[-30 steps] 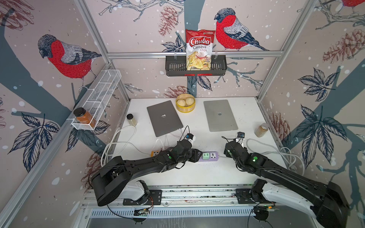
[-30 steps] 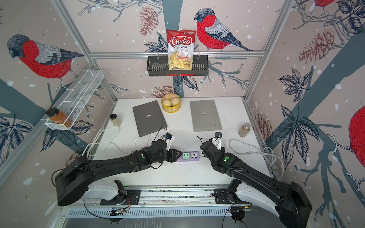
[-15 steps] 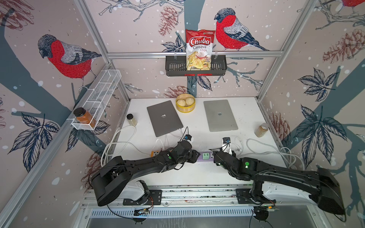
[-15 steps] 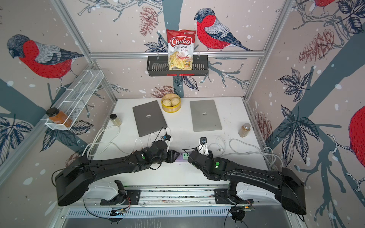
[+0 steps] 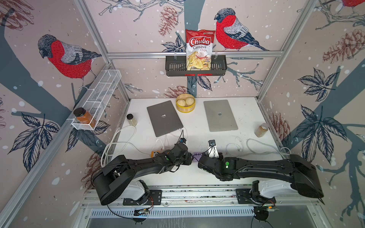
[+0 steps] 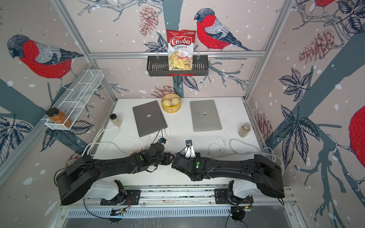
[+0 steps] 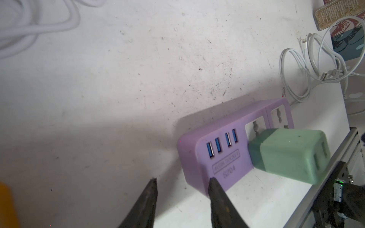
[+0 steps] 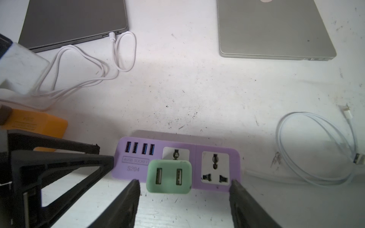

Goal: Unplug the laptop charger
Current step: Remove the plug from the socket.

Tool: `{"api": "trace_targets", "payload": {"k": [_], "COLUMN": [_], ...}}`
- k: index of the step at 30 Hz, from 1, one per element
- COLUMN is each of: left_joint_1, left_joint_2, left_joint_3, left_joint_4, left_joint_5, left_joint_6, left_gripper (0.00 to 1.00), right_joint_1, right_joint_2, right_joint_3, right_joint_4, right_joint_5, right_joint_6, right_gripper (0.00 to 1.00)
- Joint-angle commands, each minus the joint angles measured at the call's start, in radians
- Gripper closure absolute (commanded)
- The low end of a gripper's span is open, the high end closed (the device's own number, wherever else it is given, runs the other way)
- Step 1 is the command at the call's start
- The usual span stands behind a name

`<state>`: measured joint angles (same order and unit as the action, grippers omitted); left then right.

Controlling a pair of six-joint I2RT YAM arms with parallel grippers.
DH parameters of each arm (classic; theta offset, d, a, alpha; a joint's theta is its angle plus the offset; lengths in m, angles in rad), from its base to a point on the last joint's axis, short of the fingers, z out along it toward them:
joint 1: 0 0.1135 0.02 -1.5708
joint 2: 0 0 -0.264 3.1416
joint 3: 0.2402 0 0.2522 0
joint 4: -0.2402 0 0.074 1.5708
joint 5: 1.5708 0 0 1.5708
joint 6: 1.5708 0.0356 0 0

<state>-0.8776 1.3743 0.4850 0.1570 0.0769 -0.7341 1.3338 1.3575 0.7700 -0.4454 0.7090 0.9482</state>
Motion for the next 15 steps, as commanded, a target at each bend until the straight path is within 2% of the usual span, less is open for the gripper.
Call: {"api": "trace_targets", "payload": {"k": [1, 15], "left_joint_1": [0.005, 0.005], "left_joint_2": [0.004, 0.017], "left_joint_3": [-0.008, -0.003], "left_joint_4": [0.055, 0.058], "left_joint_5": [0.025, 0.031], "left_joint_6": [-0.002, 0.003], "left_gripper": [0.56, 0.56], "right_joint_1": [0.000, -0.001], "right_joint_2": [0.012, 0.057], "right_joint_3": [0.005, 0.014], "right_joint_4": [0.002, 0.028], "right_joint_5": [0.026, 0.002], "right_joint_6": [0.010, -0.006], "right_gripper": [0.27, 0.32]}}
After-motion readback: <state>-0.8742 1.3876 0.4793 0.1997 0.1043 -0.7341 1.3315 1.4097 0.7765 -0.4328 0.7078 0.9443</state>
